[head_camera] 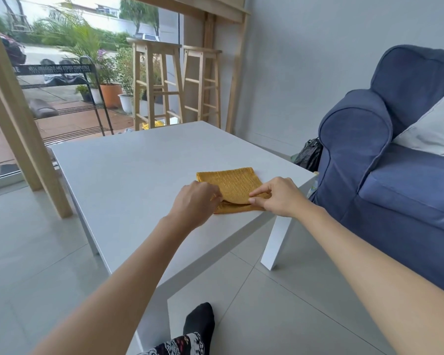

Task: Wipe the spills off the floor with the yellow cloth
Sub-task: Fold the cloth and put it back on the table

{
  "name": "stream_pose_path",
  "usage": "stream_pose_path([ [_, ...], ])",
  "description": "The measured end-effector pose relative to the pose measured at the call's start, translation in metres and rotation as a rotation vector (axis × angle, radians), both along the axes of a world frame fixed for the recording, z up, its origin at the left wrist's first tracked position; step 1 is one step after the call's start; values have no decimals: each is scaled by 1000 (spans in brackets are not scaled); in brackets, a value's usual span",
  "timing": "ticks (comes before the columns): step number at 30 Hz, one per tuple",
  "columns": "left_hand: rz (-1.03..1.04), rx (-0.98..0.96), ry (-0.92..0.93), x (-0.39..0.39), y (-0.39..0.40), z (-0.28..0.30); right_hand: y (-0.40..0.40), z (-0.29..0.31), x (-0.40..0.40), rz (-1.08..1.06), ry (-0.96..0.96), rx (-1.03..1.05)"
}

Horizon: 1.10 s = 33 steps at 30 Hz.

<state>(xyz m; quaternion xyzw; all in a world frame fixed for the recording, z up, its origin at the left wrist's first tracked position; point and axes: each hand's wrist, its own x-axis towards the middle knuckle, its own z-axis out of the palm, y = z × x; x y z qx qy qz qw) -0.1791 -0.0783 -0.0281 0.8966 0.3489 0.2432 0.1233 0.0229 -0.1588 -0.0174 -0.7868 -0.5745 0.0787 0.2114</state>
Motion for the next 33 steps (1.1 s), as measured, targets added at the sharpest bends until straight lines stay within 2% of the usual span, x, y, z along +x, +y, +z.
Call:
stream_pose_path([
  [5,44,53,-167,6,-1,11,5,1,-16,10,-73,26],
  [10,36,32,-177,-8,3,9,-4,5,-9,-42,-232,58],
  [15,-105,-11,10,-23,-2,0,-15,6,-5,-3,-189,-14],
  [18,-94,-7,-44,-20,4,2,-14,13,-10,-23,-201,-18],
  [21,-6,-39,-79,-4,20,0,-4,21,-14,-49,-74,-15],
  [24,57,-114,139,15,35,-11,17,16,-18,-64,39,17],
  [27,75,-188,312,26,40,-20,37,-5,-15,-64,39,-108],
  [29,91,-198,361,26,38,-22,44,-19,-13,-14,-41,-226],
  [33,140,-203,370,19,23,-26,42,-28,-9,46,-124,-237],
])
